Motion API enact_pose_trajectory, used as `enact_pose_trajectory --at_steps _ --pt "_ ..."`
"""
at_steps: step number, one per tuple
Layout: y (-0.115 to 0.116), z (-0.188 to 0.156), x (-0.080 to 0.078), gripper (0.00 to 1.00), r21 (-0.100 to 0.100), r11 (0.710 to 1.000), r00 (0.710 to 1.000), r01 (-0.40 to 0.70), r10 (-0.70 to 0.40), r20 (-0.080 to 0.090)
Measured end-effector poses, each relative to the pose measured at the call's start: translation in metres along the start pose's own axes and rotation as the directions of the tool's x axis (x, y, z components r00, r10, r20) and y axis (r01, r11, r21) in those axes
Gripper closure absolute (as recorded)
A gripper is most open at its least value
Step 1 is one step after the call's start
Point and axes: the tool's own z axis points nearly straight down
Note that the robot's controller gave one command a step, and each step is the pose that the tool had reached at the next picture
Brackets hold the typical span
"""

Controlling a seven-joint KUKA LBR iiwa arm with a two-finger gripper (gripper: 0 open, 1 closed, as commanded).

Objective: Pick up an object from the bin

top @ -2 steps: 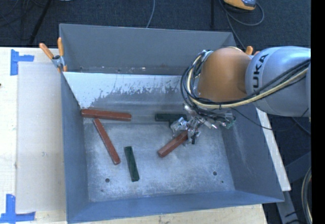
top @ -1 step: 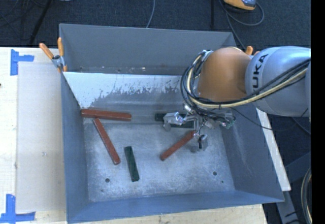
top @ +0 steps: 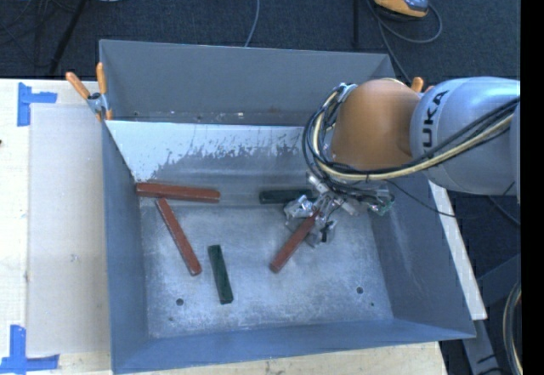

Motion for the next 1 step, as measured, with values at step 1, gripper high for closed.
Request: enact_pose_trajectory --at_steps 1 --pt "0.0383 -0.1409 -0.0031 1.0 0.007 1.0 1.0 0.029 -0.029 0.005"
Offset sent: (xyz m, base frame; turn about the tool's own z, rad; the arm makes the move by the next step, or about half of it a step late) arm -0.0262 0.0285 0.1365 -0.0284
